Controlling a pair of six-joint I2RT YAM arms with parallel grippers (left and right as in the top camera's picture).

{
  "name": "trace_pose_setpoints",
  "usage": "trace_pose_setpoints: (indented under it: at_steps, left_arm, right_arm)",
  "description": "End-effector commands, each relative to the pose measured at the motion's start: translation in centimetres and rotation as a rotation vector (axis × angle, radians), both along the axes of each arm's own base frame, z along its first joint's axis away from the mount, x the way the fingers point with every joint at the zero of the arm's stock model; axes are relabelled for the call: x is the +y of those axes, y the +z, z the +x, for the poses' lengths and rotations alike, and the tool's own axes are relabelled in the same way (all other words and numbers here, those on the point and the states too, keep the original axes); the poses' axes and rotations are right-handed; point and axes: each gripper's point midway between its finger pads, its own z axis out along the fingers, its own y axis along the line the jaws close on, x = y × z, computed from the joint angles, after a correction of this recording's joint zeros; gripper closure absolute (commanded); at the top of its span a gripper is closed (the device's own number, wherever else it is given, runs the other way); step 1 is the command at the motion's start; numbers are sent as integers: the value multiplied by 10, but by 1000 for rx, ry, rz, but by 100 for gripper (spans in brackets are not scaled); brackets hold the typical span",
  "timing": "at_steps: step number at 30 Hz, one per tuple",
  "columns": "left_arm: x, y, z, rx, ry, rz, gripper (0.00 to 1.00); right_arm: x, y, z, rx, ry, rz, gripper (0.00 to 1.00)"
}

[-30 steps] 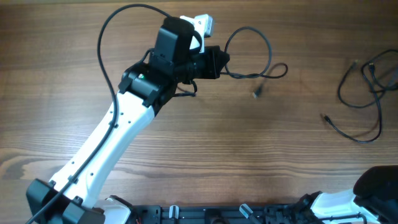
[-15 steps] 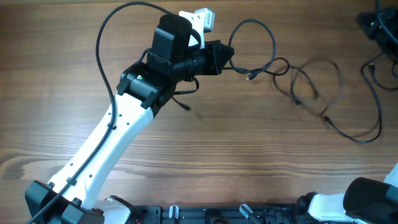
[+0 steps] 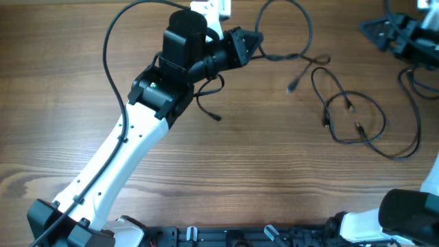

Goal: Untangle cables

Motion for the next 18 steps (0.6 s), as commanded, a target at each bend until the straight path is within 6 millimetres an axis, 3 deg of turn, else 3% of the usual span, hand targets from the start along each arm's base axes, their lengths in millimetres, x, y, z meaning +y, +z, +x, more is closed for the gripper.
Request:
trace_pose_setpoints:
  at_steps: [1, 5, 13, 18]
  left_arm:
    - [9, 7, 8, 70, 85, -71, 96]
    - [10, 7, 8, 98, 99, -93, 96]
    - [6, 8, 4, 122, 72, -112, 96]
    - [5, 8, 3, 138, 67, -123, 96]
  right_arm:
    - [50, 15, -8, -77, 197, 61, 10]
    - [92, 16, -12, -81, 298, 59, 15]
    - [109, -6, 8, 57, 126, -43, 20]
    - [101, -24, 22, 122, -54, -162, 27]
